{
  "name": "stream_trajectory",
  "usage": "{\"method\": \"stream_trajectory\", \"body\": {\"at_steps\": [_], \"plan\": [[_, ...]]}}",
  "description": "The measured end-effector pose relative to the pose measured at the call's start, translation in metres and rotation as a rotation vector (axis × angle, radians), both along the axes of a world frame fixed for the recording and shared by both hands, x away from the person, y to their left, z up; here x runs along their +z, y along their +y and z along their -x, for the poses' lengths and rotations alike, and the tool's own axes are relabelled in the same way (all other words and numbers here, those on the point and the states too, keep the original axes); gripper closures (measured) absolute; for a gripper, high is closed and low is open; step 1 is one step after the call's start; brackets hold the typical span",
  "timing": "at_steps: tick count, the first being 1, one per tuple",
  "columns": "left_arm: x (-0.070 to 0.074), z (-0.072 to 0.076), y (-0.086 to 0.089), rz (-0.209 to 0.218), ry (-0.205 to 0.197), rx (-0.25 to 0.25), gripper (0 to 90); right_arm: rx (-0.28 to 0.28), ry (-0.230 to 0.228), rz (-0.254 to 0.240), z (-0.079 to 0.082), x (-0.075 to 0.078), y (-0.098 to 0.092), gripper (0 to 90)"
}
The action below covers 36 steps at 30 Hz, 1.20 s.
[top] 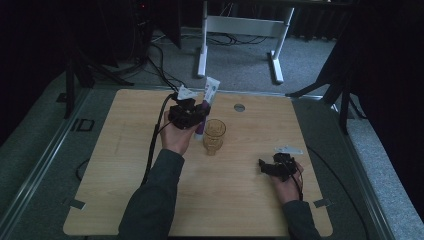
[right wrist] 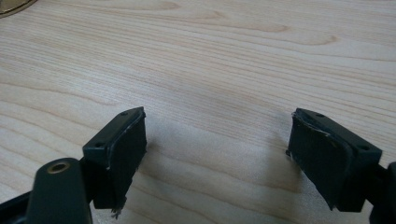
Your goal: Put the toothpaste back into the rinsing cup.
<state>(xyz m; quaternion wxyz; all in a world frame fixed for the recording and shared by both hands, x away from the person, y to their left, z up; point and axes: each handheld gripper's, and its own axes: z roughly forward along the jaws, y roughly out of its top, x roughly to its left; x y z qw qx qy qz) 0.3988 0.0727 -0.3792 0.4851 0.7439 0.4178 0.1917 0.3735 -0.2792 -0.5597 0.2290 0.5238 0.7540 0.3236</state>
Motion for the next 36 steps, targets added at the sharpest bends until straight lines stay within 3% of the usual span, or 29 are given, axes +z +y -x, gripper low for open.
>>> {"method": "stream_trajectory", "body": {"at_steps": [9,16,25,36], "plan": [[0.0,-0.002,-0.007,-0.004,-0.042,-0.02,74.4,-0.001,0.0,-0.001,0.0,0.0,0.0,18.9],[-0.001,-0.004,-0.01,0.021,-0.068,-0.026,74.3,0.0,0.0,0.0,0.0,0.0,0.0,18.9],[-0.003,-0.009,-0.017,0.05,-0.091,-0.03,74.3,-0.001,0.001,-0.001,0.0,0.0,0.0,18.9],[-0.009,-0.012,-0.024,0.057,-0.106,-0.044,74.3,0.0,0.0,0.0,0.0,0.0,0.0,18.9]]}}
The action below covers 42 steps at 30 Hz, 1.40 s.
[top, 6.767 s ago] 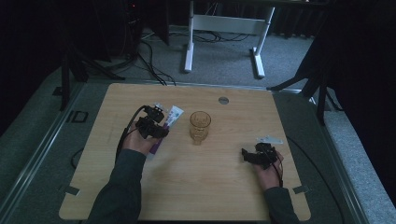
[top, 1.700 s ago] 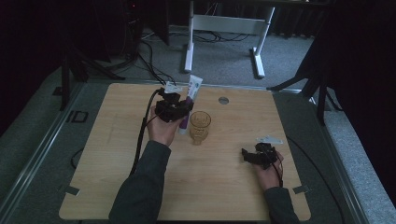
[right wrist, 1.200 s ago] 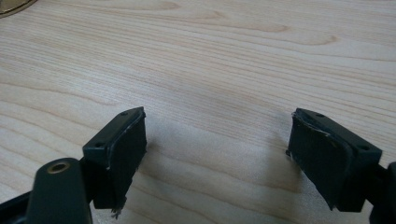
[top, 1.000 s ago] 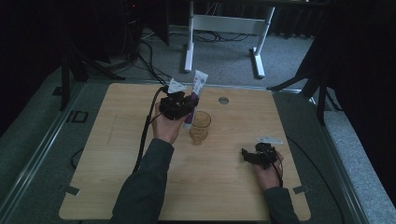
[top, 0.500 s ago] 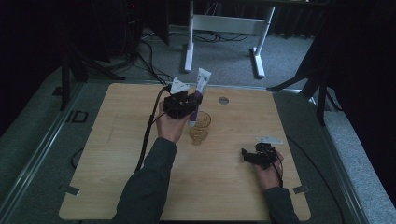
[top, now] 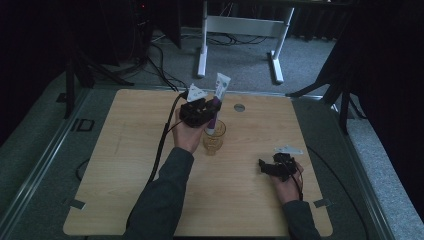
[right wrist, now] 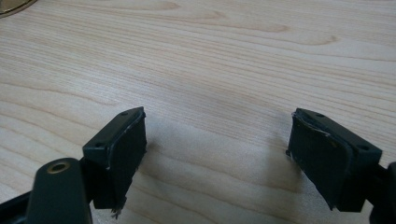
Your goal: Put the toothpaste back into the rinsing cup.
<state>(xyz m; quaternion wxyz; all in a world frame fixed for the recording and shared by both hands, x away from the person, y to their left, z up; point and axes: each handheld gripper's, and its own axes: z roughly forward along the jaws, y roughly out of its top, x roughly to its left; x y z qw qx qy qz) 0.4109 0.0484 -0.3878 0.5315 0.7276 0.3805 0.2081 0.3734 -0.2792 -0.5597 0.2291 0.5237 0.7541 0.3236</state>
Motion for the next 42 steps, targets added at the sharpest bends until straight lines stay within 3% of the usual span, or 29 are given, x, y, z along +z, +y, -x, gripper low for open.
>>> {"method": "stream_trajectory", "body": {"at_steps": [13,31,42], "plan": [[-0.011,-0.007,-0.01,0.016,-0.012,-0.012,74.1,0.0,0.001,-0.001,0.0,0.0,0.0,18.9],[-0.027,-0.016,-0.015,-0.017,-0.01,0.0,73.7,0.0,0.001,0.0,0.0,0.0,0.0,18.9],[-0.041,-0.019,-0.015,-0.033,0.012,0.011,73.7,0.0,0.001,0.0,0.0,0.0,0.0,18.9]]}}
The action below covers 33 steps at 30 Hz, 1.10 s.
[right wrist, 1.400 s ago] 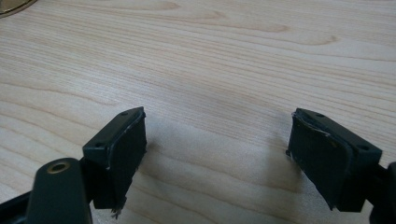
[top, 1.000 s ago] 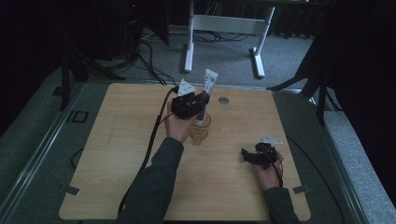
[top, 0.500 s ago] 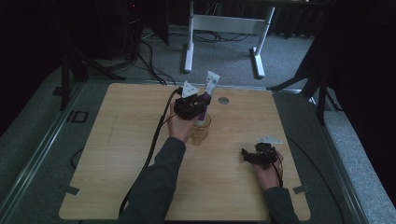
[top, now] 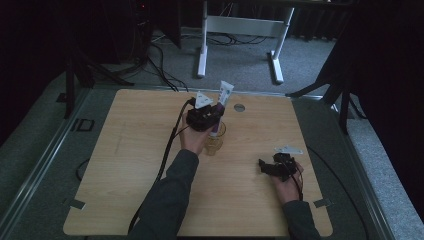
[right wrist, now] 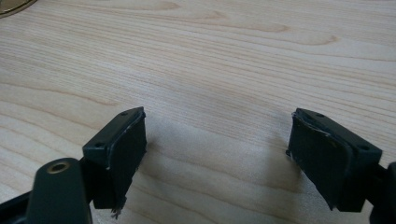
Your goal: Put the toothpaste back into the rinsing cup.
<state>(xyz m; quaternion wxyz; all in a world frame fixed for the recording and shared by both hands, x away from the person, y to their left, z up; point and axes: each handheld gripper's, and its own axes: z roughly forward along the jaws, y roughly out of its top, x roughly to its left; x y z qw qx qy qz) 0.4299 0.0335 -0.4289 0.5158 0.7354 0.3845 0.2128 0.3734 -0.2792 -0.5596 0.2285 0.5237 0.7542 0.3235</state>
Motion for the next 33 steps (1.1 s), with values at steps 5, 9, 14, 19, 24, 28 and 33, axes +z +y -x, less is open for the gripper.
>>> {"method": "stream_trajectory", "body": {"at_steps": [5,9,14,19,24,28,33], "plan": [[-0.006,-0.001,-0.002,-0.028,0.003,0.007,73.5,0.0,0.0,0.001,0.0,0.0,0.0,18.9],[-0.015,-0.001,-0.003,-0.047,0.011,0.012,73.2,0.0,0.0,0.001,0.0,0.0,0.0,18.9],[-0.026,-0.002,-0.001,-0.074,0.049,0.015,72.9,-0.001,0.0,0.0,0.0,0.0,0.0,18.9],[-0.034,-0.002,0.001,-0.095,0.075,0.016,72.0,-0.001,0.001,-0.002,0.0,0.0,0.0,18.8],[-0.042,0.002,0.004,-0.115,0.104,0.029,70.1,0.0,0.0,0.0,0.0,0.0,0.0,18.9],[-0.049,0.008,0.007,-0.133,0.079,0.029,67.0,0.0,0.0,0.0,0.0,0.0,0.0,18.9],[-0.048,0.017,0.014,-0.128,0.032,0.031,55.3,0.001,0.0,0.0,0.0,0.0,0.0,18.9]]}}
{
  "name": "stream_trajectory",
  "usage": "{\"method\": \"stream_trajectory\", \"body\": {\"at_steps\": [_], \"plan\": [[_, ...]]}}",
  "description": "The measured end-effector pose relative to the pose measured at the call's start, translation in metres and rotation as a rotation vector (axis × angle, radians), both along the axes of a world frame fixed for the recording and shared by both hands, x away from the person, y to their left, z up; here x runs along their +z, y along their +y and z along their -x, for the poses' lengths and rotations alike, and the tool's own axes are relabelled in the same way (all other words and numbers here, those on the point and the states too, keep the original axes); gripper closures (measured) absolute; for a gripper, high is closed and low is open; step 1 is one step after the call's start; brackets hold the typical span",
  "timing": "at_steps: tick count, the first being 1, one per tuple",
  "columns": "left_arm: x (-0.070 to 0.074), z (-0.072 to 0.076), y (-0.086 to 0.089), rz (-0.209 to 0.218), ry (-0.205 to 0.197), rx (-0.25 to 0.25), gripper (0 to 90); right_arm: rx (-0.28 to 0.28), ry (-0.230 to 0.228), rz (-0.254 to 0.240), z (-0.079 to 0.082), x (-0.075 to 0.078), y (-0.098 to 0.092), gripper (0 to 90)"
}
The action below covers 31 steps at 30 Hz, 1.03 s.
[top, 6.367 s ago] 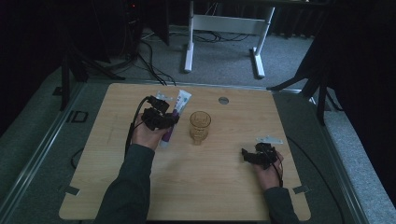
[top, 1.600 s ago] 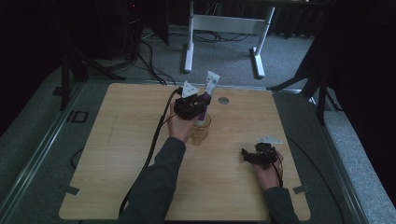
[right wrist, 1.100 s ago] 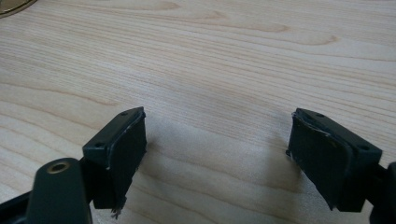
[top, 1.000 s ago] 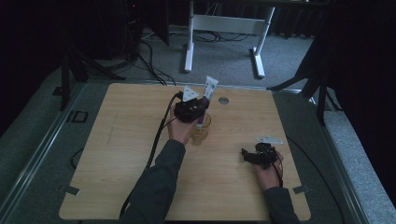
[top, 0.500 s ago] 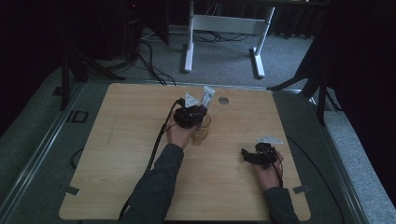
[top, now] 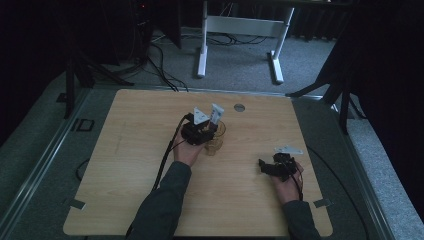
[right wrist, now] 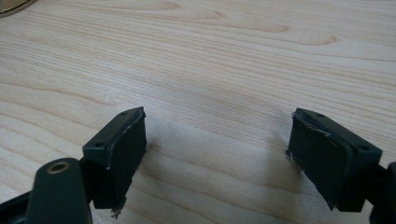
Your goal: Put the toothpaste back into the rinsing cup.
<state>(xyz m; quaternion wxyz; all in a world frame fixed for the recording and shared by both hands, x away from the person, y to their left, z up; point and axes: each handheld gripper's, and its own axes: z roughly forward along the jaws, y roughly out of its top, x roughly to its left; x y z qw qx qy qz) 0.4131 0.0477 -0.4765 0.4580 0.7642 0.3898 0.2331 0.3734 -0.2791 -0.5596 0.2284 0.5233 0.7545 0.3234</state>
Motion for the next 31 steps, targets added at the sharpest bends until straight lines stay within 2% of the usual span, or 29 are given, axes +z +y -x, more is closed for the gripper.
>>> {"method": "stream_trajectory", "body": {"at_steps": [4,8,19,22,25,26,29,31], "plan": [[-0.001,0.006,0.008,0.026,-0.023,0.014,50.0,-0.001,0.0,-0.001,0.0,0.0,0.0,18.9],[-0.004,0.013,0.016,0.051,-0.029,0.02,47.7,0.0,0.0,0.0,0.0,0.0,0.0,18.9],[-0.009,0.017,0.027,0.053,-0.029,0.035,47.2,0.0,-0.001,0.001,0.0,0.0,0.0,18.9],[-0.008,0.019,0.035,0.072,-0.027,0.053,46.6,0.0,-0.001,0.001,0.0,0.0,0.0,18.9],[-0.008,0.021,0.047,0.078,-0.007,0.068,44.5,0.001,-0.001,0.001,0.0,0.0,0.0,18.9],[-0.01,0.022,0.051,0.073,-0.003,0.083,43.0,0.0,-0.001,0.001,0.0,0.0,0.0,18.9],[-0.016,0.029,0.068,0.06,0.011,0.18,33.1,0.001,-0.001,0.0,0.0,0.0,0.0,18.9],[-0.024,0.03,0.084,0.062,0.059,0.232,29.7,0.001,-0.001,0.0,0.0,0.0,0.0,18.9]]}}
